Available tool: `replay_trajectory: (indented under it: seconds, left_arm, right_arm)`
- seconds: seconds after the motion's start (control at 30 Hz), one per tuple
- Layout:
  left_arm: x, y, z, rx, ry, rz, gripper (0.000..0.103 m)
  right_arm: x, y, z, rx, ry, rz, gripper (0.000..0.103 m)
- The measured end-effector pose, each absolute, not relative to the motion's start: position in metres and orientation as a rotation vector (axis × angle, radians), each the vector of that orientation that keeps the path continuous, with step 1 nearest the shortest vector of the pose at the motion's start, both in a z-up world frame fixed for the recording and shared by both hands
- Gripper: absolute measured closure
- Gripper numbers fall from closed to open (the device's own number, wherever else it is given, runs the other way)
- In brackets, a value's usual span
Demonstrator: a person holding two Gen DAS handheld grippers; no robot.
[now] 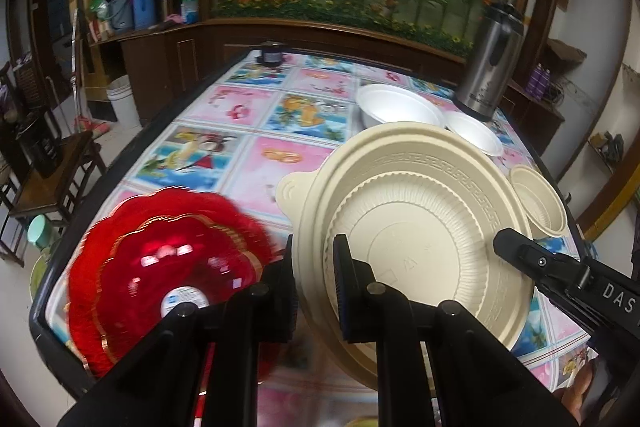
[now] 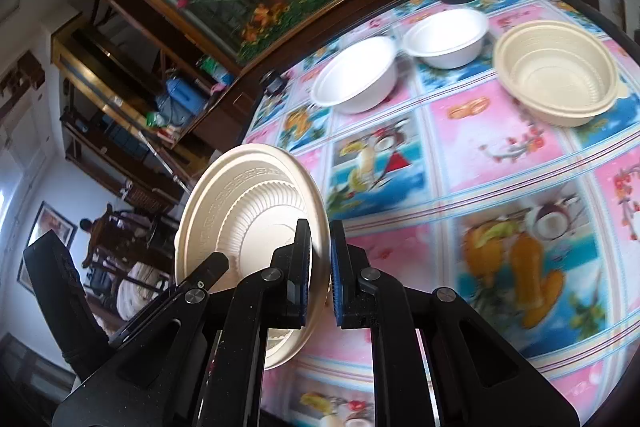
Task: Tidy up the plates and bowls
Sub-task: 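Carry the beige bowl with both tools over the red plate stack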
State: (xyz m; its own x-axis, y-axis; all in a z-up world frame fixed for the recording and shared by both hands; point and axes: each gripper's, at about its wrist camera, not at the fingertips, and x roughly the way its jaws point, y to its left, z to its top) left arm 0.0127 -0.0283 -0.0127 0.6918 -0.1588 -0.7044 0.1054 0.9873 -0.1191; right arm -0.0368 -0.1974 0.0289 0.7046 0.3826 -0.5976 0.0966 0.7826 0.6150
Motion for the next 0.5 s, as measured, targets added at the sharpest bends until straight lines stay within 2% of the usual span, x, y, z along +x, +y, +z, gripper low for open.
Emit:
replay_trajectory:
  seconds: [0.5]
  left_arm:
    - [0.016,0.068,-0.041,-0.161,0.85,0.028,0.089]
  right_arm:
    - [-0.002,-0.091,0.01,0.575,0.903,0.331,0.094]
